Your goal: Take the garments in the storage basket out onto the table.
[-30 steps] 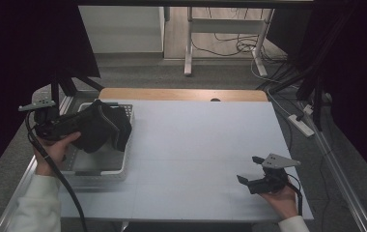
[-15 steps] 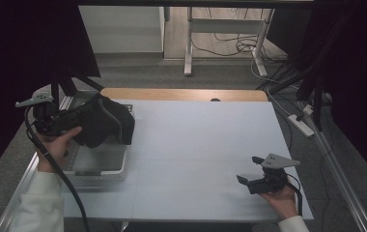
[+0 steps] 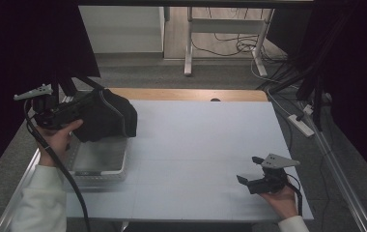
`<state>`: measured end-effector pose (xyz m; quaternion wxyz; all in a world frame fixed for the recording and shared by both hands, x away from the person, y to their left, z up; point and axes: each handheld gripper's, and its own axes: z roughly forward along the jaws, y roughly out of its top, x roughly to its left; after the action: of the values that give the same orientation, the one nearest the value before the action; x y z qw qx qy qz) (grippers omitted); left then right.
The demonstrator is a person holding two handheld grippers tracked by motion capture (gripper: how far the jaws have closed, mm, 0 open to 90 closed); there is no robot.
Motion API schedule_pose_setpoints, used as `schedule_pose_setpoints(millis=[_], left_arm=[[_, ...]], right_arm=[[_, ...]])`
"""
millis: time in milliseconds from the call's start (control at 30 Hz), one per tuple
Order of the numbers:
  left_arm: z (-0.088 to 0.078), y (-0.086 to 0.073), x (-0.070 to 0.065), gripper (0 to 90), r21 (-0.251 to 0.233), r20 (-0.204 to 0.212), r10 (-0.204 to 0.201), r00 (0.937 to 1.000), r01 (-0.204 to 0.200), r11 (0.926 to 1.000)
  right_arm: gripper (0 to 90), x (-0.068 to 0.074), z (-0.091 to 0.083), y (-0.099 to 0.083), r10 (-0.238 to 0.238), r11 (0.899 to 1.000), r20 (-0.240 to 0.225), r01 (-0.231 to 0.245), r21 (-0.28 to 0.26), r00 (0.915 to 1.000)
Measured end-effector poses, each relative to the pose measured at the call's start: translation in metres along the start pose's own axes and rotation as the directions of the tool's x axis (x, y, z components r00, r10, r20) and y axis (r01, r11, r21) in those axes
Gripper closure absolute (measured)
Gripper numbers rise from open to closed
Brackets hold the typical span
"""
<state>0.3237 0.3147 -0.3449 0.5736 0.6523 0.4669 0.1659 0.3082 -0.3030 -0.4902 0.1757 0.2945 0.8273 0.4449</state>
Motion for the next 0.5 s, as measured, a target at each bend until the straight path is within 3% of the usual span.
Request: schedule_pose_setpoints(millis=[500], left_arm=[[0.005,0.019,-0.016,82.1,-0.038,0.029,0.019,0.9994,-0.018,0.9991]], right_arm=[[5.7,0.0,0.0,-0.001,0.005,1.0,-0.001,-0.005,0.0,1.0]])
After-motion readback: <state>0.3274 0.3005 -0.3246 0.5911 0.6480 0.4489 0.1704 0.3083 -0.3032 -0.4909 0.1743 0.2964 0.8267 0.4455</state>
